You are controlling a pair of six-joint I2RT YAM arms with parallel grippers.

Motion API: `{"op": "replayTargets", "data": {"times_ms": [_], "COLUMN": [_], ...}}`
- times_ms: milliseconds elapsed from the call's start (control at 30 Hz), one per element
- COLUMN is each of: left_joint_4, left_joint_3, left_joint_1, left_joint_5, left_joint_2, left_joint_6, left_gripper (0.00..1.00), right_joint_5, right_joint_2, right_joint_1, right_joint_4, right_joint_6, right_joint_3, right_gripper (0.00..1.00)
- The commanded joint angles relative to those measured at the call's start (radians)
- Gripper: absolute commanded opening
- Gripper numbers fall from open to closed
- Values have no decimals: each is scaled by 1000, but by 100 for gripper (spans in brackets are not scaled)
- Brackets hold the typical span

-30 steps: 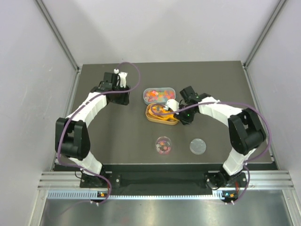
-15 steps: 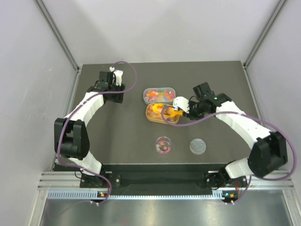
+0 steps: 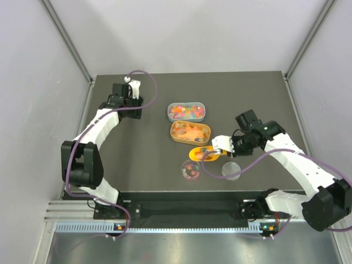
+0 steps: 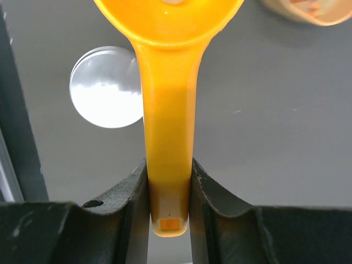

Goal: Pack the candies
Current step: Place the fake candies in the packing bottle.

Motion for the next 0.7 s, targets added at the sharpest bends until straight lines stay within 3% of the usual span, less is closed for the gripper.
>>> {"op": "replayTargets", "data": {"times_ms": [0,667], "left_joint_4": [56,122], "left_joint_3": [-17,-96], "left_joint_1": [11,18], "left_joint_5": [12,35], "left_joint_2": [-63,-94], "left_joint_6": [-10,-48], "left_gripper": [60,60], "right_joint_5": [23,261], "right_joint_2": [-35,89], "right_joint_1": [-4,49], "right_joint_4": [-31,-158], "right_joint_6": [-89,-254], "right_joint_3": [-21,184], "right_gripper": [0,0]}}
